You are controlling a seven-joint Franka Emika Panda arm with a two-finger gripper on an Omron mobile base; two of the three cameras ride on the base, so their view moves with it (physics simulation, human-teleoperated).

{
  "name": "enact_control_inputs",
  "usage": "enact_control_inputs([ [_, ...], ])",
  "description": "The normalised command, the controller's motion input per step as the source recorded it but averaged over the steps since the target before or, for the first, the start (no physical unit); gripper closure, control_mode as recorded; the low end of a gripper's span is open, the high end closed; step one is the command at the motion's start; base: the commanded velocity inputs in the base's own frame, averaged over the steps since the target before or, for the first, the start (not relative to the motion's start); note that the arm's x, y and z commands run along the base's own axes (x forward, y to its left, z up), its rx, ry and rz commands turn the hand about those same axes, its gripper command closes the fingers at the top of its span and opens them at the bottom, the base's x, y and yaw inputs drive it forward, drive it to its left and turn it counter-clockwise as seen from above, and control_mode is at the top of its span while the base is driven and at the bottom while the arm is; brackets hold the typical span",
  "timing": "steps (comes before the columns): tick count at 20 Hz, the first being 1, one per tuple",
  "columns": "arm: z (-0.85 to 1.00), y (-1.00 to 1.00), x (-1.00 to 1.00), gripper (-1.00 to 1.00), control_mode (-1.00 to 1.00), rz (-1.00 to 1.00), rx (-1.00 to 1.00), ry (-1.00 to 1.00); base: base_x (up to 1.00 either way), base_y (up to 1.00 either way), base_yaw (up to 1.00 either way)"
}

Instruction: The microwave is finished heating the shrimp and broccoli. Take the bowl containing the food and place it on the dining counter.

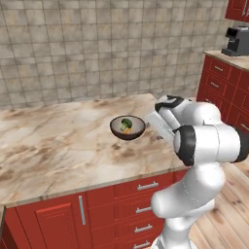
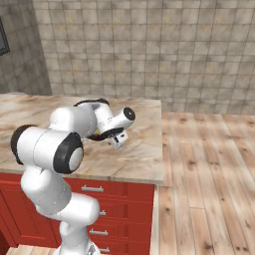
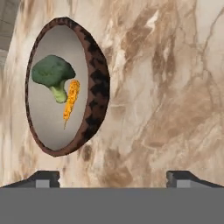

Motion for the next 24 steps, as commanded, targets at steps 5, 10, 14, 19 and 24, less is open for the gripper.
enact_control_inputs([
  [5,0.94,0.0,-1.0,-1.0,-1.0,-0.09,0.02,-0.21,0.0,0.0,0.0],
  [10,1.0,0.0,-1.0,-1.0,-1.0,-0.08,0.02,-0.36,0.0,0.0,0.0],
  [14,1.0,0.0,-1.0,-1.0,-1.0,-0.03,0.0,-0.4,0.0,0.0,0.0],
  [19,1.0,0.0,-1.0,-1.0,-1.0,0.0,0.0,-0.39,0.0,0.0,0.0],
  [24,1.0,0.06,-1.0,-1.0,-1.0,0.0,0.0,-0.4,0.0,0.0,0.0],
])
